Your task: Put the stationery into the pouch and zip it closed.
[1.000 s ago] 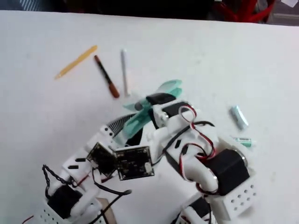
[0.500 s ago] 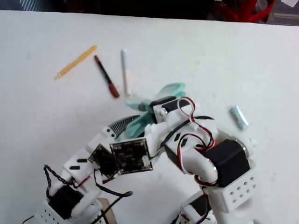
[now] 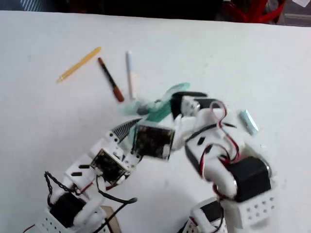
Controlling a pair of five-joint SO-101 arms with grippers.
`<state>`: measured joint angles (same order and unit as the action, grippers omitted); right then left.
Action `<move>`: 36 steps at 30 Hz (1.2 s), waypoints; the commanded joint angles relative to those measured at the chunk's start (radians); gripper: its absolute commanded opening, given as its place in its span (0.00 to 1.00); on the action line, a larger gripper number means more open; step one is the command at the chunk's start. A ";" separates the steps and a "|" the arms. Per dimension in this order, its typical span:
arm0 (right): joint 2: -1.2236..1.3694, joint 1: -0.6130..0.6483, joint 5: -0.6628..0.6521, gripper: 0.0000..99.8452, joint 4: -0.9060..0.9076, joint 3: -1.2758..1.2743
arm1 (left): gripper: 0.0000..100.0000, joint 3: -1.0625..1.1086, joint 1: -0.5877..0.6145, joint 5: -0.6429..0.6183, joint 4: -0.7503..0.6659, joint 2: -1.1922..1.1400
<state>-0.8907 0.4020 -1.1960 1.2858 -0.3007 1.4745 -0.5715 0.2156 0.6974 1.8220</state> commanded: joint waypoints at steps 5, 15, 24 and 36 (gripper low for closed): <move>-0.019 -0.097 0.017 0.02 -0.125 -0.135 | 0.02 -0.002 0.005 -0.023 -0.017 -0.010; -0.254 0.139 0.180 0.23 -0.104 -0.222 | 0.02 -0.002 0.001 -0.023 -0.011 -0.008; -0.197 0.139 0.155 0.17 -0.156 -0.262 | 0.02 0.000 -0.001 -0.023 -0.011 -0.008; -0.174 0.286 0.164 0.16 -0.189 -0.265 | 0.02 0.002 -0.024 -0.025 -0.008 -0.008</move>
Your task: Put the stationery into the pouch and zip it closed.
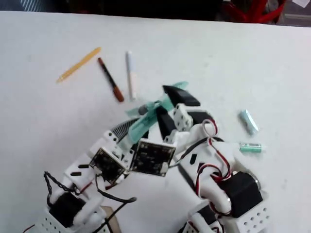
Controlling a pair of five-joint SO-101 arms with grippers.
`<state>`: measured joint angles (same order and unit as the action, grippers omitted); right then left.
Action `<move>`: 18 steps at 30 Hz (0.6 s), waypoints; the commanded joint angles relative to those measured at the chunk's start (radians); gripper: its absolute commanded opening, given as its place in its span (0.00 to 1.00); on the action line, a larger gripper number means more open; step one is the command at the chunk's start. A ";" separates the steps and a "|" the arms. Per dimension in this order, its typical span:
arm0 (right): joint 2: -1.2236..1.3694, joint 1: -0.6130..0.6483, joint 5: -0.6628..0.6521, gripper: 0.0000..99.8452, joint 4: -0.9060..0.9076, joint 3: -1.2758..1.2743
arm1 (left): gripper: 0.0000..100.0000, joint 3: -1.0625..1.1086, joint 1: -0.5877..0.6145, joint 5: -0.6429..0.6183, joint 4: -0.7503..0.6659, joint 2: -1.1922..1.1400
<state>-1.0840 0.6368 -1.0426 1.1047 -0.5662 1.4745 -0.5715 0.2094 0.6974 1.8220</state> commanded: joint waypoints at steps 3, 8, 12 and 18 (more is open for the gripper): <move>0.019 0.053 0.011 0.16 -0.007 -0.002 | 0.02 0.012 -0.028 -0.018 -0.009 -0.008; 0.035 0.048 0.005 0.11 -0.012 -0.003 | 0.02 0.014 -0.030 -0.018 -0.011 -0.008; 0.125 0.053 0.005 0.11 -0.047 -0.002 | 0.02 0.014 -0.030 -0.018 -0.011 -0.007; 0.180 0.084 0.011 0.10 -0.142 -0.002 | 0.02 0.012 -0.030 -0.018 -0.011 -0.007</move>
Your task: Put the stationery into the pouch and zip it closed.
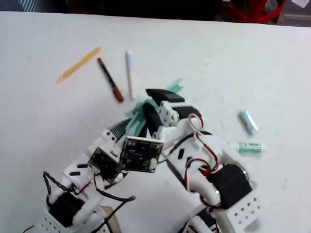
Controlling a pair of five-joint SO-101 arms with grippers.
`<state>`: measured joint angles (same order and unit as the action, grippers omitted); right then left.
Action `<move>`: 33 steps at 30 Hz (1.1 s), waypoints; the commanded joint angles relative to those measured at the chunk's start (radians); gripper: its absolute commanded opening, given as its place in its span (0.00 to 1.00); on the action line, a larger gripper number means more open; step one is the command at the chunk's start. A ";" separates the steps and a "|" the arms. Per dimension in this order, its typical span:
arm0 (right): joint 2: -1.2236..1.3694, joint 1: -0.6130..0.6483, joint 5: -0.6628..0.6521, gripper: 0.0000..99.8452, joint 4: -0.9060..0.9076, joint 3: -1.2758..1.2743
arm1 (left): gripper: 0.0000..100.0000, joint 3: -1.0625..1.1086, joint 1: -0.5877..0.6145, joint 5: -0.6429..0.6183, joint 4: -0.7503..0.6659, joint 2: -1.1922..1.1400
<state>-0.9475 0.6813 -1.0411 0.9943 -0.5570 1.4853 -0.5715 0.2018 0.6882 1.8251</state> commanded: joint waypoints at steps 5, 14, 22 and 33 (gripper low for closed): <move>0.051 0.107 0.002 0.06 -0.028 -0.014 | 0.02 0.002 -0.030 -0.011 0.000 -0.010; 0.050 0.120 -0.077 0.04 0.028 -0.029 | 0.02 0.005 -0.044 -0.009 0.000 -0.010; -0.070 -0.050 -0.066 0.02 0.101 -0.018 | 0.02 0.008 -0.166 0.124 0.060 -0.012; -0.128 -0.094 0.298 0.02 0.552 0.382 | 0.02 0.049 -0.265 0.259 0.089 -0.013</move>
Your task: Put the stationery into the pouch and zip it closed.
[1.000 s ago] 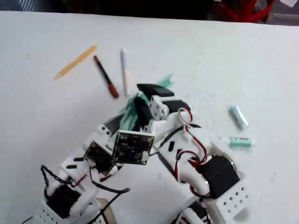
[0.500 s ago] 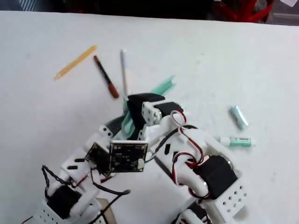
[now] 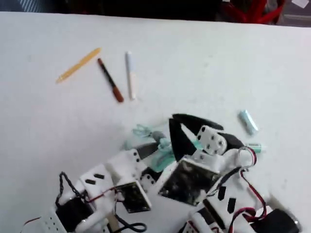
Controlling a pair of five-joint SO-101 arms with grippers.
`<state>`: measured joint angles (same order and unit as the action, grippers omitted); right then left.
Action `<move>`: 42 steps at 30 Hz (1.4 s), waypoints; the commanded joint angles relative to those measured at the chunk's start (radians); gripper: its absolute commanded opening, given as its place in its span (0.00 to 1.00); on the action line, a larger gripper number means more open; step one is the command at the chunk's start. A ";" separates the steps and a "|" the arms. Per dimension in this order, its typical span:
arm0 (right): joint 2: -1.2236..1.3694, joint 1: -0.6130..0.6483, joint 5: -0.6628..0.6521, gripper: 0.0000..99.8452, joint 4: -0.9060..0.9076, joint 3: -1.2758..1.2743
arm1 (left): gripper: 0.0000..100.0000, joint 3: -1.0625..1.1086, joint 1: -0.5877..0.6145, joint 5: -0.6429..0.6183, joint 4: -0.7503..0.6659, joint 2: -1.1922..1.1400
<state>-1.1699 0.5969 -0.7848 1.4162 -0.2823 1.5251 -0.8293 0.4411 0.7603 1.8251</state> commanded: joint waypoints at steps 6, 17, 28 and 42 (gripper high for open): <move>0.351 -0.122 0.175 0.02 0.232 0.233 | 0.02 -0.018 0.331 0.060 -0.091 -0.010; 0.274 -0.166 0.204 0.02 0.282 0.235 | 0.02 -0.063 0.737 0.180 -0.354 -0.013; 0.447 -0.163 0.206 0.02 0.240 0.252 | 0.02 0.170 0.479 0.411 -0.242 -0.041; 1.118 0.067 0.396 0.17 0.305 0.847 | 0.02 0.170 0.349 0.411 -0.110 -0.039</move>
<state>-0.1880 0.6506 -0.4043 1.7139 0.4572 1.6970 -0.4473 0.8493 0.6452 1.8036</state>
